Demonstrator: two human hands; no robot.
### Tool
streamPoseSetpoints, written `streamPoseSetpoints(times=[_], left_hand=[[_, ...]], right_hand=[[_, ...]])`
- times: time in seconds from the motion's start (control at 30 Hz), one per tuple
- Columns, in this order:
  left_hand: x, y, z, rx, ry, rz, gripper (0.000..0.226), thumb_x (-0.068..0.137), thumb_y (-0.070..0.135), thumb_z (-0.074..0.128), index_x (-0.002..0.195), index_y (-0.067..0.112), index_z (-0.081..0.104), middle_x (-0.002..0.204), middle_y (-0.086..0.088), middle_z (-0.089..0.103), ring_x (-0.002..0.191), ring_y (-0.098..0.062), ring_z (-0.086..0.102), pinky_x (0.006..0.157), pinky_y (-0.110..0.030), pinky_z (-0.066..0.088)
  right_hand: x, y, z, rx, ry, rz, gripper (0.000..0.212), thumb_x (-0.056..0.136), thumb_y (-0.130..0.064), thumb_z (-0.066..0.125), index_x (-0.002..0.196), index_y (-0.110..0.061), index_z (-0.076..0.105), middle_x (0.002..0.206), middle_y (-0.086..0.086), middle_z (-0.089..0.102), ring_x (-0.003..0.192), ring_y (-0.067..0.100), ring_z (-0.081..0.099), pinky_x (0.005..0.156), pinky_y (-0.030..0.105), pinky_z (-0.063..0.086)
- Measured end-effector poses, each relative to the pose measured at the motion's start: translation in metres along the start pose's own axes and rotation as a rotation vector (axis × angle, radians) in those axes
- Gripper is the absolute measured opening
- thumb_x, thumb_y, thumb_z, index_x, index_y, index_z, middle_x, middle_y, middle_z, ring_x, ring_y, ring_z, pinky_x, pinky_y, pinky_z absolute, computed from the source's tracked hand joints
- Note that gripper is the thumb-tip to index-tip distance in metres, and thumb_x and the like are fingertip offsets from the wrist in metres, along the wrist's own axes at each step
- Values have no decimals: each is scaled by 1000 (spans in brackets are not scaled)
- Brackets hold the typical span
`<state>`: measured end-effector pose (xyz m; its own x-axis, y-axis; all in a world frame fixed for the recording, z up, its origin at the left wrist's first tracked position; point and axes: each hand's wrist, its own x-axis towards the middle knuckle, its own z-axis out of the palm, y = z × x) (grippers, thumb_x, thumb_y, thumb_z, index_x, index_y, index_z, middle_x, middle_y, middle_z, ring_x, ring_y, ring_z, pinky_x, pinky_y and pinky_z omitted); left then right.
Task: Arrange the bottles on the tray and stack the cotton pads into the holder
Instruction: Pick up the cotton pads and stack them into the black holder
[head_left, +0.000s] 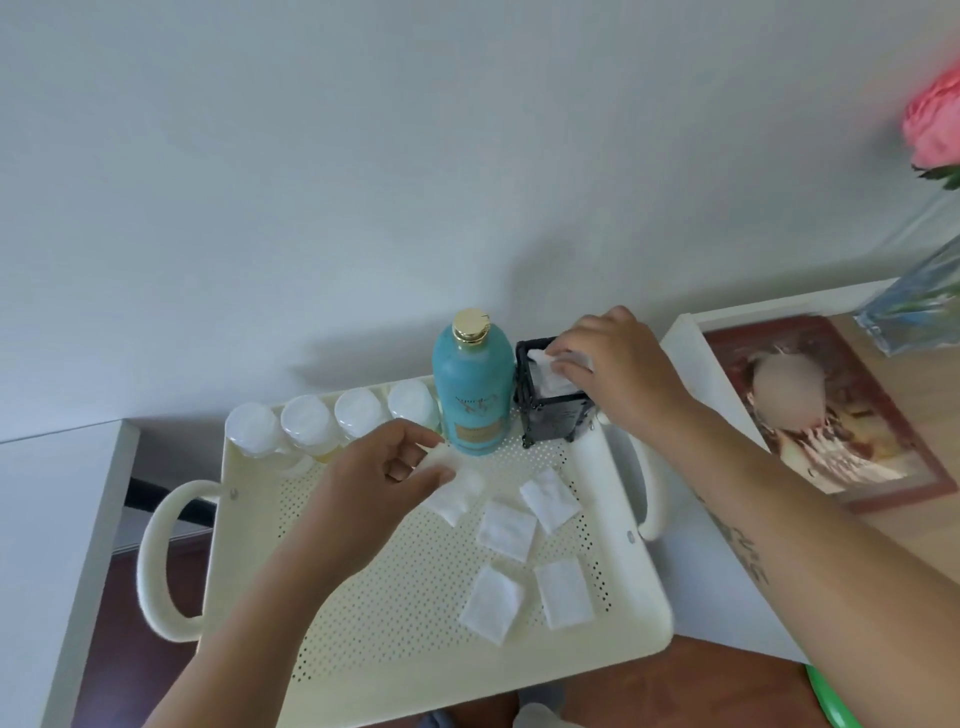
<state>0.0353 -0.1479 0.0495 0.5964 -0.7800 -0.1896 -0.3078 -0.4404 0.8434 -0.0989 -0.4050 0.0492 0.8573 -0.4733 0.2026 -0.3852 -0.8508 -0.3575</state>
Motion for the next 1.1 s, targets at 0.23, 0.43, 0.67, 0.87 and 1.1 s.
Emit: streamPoseSetpoints(times=[0.23,0.43,0.67,0.87,1.1], left_hand=[[11,21,11,-31,13,6,19,78,37,76,92,40,63,71,14,62,61,-2,54,63,-22,49],[21,39,18,-82,25,24,18,79,34,75,91,40,64,82,5,70,76,-15,65,75,-31,58],[23,49,25,-107,17,41,14,81,34,74,91,38,65,85,1,71,80,-23,66,78,-42,58],[25,76,42,-27,68,108,8,84,30,70,85,35,63,75,13,67,65,-1,59,62,-14,50],[75,139,56,443,-63,252,10,86,17,65,96,15,61,91,-1,66,78,-18,57,67,-27,42]], right_hand=[[-11,3,5,14,3,-31,15,87,-21,64,100,-19,70,92,-8,72,86,23,47,69,40,48],[-32,-1,12,-82,-10,-18,24,94,-34,50,97,-24,71,114,-12,67,118,26,45,90,42,40],[-36,-1,17,-100,-20,23,41,93,-46,38,105,-22,69,116,-12,66,128,27,39,102,43,32],[-48,-1,16,18,44,85,31,91,-40,47,110,-23,65,122,-8,62,124,24,42,97,42,36],[-115,-5,20,282,193,380,29,91,-29,52,120,-25,55,117,-5,53,111,16,46,94,26,37]])
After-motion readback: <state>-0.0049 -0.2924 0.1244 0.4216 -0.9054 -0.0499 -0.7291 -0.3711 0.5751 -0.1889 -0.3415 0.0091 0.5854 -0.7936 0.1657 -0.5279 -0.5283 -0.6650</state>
